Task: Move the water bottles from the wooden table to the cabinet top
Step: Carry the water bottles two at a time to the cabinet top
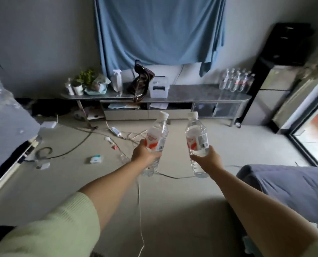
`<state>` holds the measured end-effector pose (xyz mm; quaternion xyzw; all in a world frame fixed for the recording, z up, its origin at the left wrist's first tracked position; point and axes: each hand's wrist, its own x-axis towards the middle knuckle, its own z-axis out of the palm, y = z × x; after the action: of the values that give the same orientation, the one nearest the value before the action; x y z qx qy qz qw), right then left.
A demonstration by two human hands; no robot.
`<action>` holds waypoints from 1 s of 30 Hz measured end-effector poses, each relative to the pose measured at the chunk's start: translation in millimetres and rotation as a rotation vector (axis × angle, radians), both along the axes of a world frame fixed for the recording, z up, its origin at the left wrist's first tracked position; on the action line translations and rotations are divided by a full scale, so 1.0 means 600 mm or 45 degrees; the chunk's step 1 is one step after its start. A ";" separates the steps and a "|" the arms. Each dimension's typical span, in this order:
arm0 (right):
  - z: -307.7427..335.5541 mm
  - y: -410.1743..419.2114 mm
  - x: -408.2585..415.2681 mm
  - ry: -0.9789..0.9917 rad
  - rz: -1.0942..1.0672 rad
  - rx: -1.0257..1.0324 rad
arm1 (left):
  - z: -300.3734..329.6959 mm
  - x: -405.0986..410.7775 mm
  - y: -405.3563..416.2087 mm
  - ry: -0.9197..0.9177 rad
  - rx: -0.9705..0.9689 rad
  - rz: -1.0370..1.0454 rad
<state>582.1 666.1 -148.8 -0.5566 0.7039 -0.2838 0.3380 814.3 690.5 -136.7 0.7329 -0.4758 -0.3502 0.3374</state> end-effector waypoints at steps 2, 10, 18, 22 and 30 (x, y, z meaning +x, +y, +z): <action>-0.011 -0.003 -0.039 0.003 -0.073 0.022 | -0.007 -0.033 -0.030 0.006 0.020 -0.071; -0.038 -0.063 -0.121 -0.006 -0.288 0.084 | -0.034 -0.123 -0.178 0.006 0.061 -0.314; -0.025 -0.167 -0.158 -0.019 -0.436 0.081 | -0.013 -0.182 -0.342 -0.023 0.043 -0.494; -0.025 -0.217 -0.189 -0.043 -0.467 0.092 | -0.013 -0.226 -0.411 -0.018 0.050 -0.567; -0.033 -0.361 -0.309 -0.022 -0.494 0.104 | -0.038 -0.344 -0.556 -0.025 0.073 -0.582</action>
<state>396.7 449.7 -168.6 -0.3938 0.8060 -0.3196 0.3053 608.2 357.0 -159.3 0.6187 -0.6224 -0.4240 0.2236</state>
